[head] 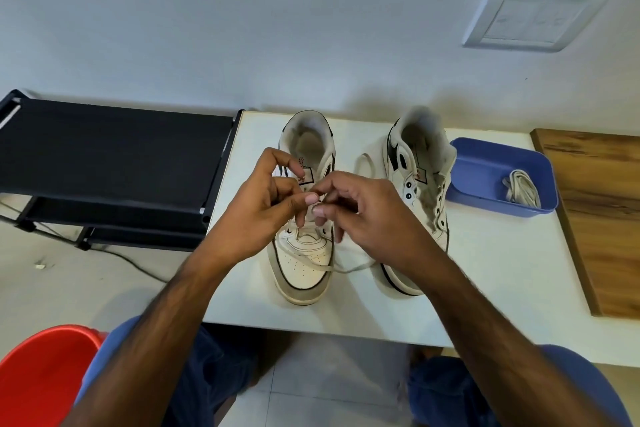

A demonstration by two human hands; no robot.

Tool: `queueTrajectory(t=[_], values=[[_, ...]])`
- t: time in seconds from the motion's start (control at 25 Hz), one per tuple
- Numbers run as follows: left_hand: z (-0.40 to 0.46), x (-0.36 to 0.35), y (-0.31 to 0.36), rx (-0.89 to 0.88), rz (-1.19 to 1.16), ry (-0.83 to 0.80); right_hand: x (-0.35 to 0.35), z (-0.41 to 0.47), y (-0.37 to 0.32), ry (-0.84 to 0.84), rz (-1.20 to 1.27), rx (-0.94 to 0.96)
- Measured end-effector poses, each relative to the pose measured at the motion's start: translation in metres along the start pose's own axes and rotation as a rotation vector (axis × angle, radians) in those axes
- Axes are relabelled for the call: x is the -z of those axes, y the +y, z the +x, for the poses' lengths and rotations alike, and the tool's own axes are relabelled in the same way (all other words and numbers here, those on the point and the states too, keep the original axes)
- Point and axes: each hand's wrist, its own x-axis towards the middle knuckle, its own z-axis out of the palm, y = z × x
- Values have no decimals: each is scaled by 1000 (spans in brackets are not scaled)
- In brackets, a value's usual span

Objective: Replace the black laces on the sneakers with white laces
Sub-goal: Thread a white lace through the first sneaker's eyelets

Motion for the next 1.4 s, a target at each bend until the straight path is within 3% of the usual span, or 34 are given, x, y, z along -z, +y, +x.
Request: queueTrajectory(t=[0.32,0.56,0.72,0.88,0.96,1.16,1.4], values=[[1,12,-6,2,120,8,3,4,11,119,-168,-52],[2,4,0,72,126,119,-12,9,12,151,-179,107],[5,10,-10,106,548,387,-11,12,24,238,-177,87],[12,-1,-26,338,822,268,-21,14,28,193,-258,50],[14,-3,-31,369,803,233,-22,16,29,175,-274,43],[13,13,-24,443,478,191,-23,20,30,134,-367,50],[12,22,-23,453,346,136,-47,23,18,144,-642,60]])
